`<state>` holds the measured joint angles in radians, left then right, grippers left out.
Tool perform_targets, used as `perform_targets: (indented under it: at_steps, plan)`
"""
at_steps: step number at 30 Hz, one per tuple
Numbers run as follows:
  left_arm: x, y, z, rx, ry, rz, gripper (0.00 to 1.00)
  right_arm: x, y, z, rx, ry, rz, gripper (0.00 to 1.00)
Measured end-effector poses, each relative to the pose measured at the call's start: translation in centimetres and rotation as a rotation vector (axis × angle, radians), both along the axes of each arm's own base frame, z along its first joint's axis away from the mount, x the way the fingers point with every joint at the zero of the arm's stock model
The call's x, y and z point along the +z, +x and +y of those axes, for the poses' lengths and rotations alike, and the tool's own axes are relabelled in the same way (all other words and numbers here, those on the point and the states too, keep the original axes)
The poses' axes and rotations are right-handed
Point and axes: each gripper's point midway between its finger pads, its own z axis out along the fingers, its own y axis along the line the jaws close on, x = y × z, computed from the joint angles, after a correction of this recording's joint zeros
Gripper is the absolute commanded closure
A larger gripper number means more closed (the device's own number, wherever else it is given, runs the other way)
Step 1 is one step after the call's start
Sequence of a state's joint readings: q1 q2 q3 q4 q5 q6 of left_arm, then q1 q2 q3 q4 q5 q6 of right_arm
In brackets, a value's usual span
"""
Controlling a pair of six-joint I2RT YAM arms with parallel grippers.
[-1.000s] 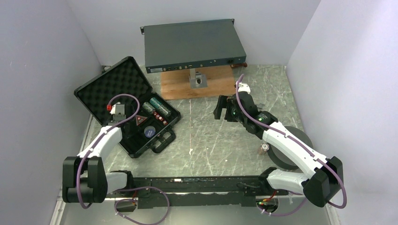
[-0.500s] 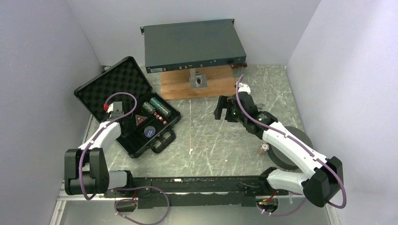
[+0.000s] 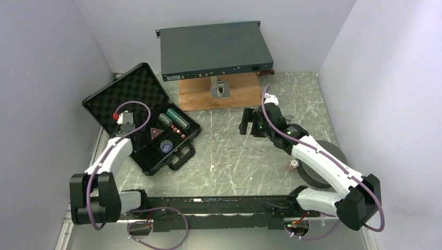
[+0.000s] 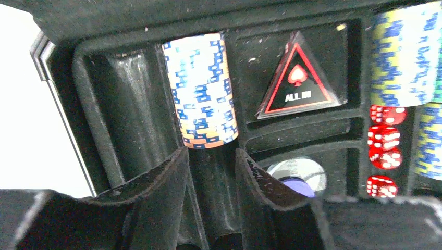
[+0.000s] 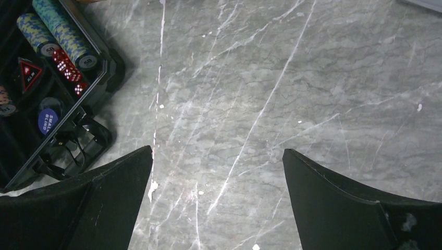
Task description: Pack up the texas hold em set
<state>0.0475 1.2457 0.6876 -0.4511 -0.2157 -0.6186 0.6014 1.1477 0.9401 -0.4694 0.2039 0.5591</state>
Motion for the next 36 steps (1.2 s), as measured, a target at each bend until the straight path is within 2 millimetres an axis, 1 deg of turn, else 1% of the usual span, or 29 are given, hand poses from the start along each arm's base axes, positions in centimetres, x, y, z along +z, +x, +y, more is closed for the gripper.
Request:
perform_targets:
  at_steps: [2,6,11,12,14,16,17,19,20,23,24,27,30,36]
  plan:
    - [1.1,0.3,0.1,-0.007,0.007,-0.043,0.43,0.0,-0.1,-0.1,0.001,-0.003,0.003,0.00]
    - [3.3,0.5,0.2,-0.018,0.018,-0.122,0.37,0.1,-0.3,-0.2,0.001,-0.003,0.002,0.00]
    - [6.3,0.0,-0.3,-0.061,0.015,-0.202,0.30,0.2,-0.8,-0.6,0.001,-0.011,0.014,0.00]
    - [7.0,0.0,-0.5,-0.073,0.016,-0.214,0.26,0.1,-1.0,-0.7,0.001,-0.016,0.021,0.00]
    - [8.7,-0.1,-0.6,-0.107,0.026,-0.235,0.16,-0.2,-1.3,-0.9,-0.002,-0.026,0.035,0.00]
    - [10.6,-0.1,-0.5,-0.143,0.056,-0.261,0.05,-0.5,-1.5,-1.3,-0.010,-0.039,0.048,0.00]
    - [11.6,-0.1,-0.4,-0.162,0.075,-0.281,0.01,-0.6,-1.7,-1.5,-0.018,-0.047,0.053,0.00]
    - [13.6,-0.1,-0.3,-0.206,0.121,-0.331,0.00,-0.7,-2.0,-2.1,-0.041,-0.055,0.060,0.00]
    - [14.2,-0.2,-0.3,-0.225,0.136,-0.346,0.00,-0.8,-2.1,-2.5,-0.056,-0.058,0.062,0.00]
    - [15.1,-0.7,-0.6,-0.290,0.167,-0.384,0.00,-1.7,-2.9,-3.6,-0.106,-0.078,0.088,0.00]
    - [15.1,-0.7,-0.8,-0.308,0.169,-0.394,0.00,-2.2,-3.2,-4.2,-0.128,-0.094,0.104,0.00]
    - [14.2,-1.3,-1.3,-0.355,0.163,-0.387,0.02,-3.8,-4.6,-6.3,-0.226,-0.149,0.171,0.00]
    - [13.8,-1.5,-1.6,-0.385,0.160,-0.375,0.03,-4.7,-5.7,-8.3,-0.327,-0.193,0.217,0.00]
    - [14.5,-1.8,-2.1,-0.421,0.162,-0.408,0.03,-5.8,-7.9,-11.1,-0.497,-0.206,0.283,0.00]
